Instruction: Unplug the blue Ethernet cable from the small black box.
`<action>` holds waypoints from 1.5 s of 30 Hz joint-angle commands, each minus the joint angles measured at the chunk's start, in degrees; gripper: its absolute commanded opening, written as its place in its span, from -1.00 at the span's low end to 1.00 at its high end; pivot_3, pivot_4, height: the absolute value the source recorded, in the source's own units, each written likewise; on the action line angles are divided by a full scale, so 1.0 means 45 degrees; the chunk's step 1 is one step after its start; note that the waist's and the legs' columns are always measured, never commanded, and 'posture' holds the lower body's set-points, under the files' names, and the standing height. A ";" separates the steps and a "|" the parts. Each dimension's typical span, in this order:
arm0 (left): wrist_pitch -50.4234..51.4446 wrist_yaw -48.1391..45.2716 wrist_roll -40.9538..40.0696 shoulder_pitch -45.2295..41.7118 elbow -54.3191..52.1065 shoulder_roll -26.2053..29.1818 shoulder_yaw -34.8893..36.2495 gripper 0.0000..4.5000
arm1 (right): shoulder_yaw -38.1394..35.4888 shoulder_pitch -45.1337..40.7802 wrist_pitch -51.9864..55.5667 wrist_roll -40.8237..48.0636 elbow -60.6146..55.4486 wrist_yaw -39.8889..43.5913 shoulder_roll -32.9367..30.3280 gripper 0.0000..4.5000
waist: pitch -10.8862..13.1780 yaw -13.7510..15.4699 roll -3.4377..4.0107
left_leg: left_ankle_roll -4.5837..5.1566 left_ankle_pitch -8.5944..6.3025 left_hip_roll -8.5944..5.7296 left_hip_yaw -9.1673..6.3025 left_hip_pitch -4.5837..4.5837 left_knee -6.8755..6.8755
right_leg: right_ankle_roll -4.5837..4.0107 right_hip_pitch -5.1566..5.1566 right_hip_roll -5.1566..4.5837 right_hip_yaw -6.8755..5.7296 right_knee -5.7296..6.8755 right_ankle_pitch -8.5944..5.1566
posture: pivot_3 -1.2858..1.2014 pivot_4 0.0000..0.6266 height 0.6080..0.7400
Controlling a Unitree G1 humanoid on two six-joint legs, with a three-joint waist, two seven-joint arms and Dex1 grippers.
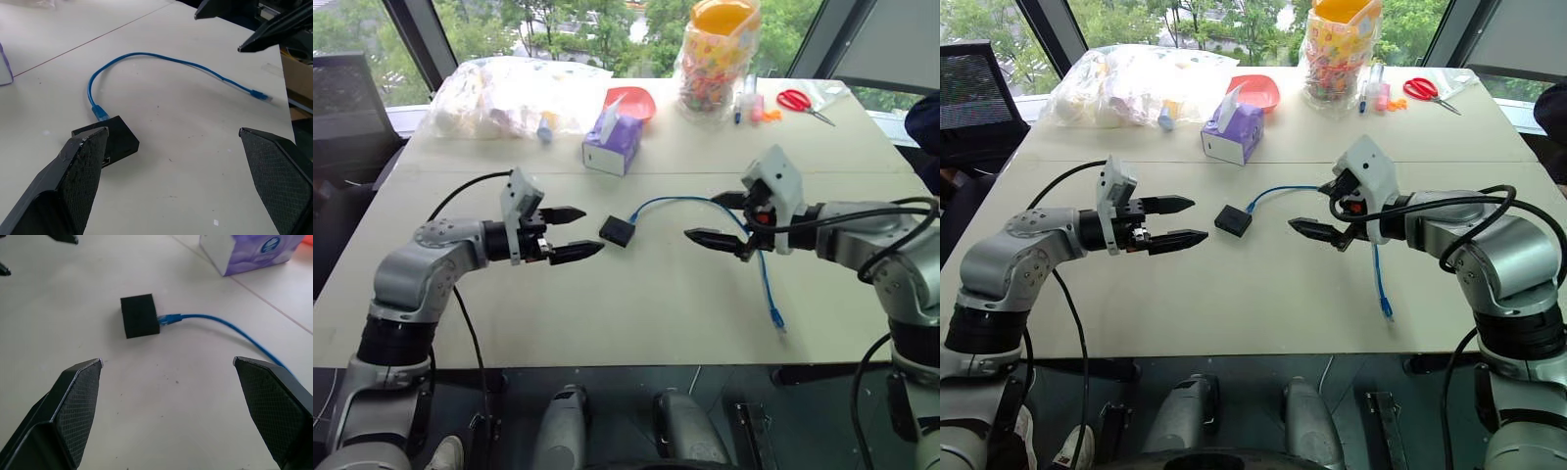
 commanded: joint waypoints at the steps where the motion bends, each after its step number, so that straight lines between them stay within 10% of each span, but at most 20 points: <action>1: -0.0099 0.0412 -0.0107 -0.0076 -0.0508 -0.0154 0.0379 0.98 | 0.0050 -0.0091 -0.0367 -0.0237 -0.0082 0.0176 -0.0253 1.00 | 0.0000 0.0002 0.0000 | 0.0000 0.0000 0.0000 0.0000 0.0000 0.0000 | 0.0000 0.0000 0.0001 0.0000 0.0000 0.0000 | 0.03 -0.52 0.92; 26: -0.0119 0.1312 0.0008 0.0274 -0.1140 0.0028 0.0432 0.98 | 0.4070 -0.3676 -0.4518 -0.4670 0.4568 0.2796 -0.0339 1.00 | 0.0000 -0.0013 0.0001 | 0.0000 0.0001 -0.0001 0.0005 0.0005 0.0018 | 0.0025 -0.0001 0.0005 0.0001 0.0019 0.0014 | 0.03 -0.52 0.92; 35: -0.0801 0.1436 0.0537 0.0772 -0.1349 -0.0001 0.0277 0.98 | 0.6840 -0.7716 -1.0165 -0.8199 1.2409 0.5353 0.2867 1.00 | 0.0004 -0.0072 0.0008 | -0.0002 0.0002 0.0005 0.0028 0.0007 0.0014 | 0.0045 -0.0031 0.0012 0.0009 0.0061 0.0025 | 0.03 -0.52 0.92; 45: -0.0720 0.2321 0.0366 0.2197 -0.2671 -0.0001 0.1102 0.98 | 0.7523 -1.0276 -1.5469 -1.1585 2.0328 0.2918 0.6581 1.00 | 0.0005 -0.0048 0.0009 | -0.0007 0.0004 0.0007 0.0040 0.0002 0.0000 | 0.0050 -0.0046 0.0002 0.0008 0.0091 0.0028 | 0.03 -0.52 0.92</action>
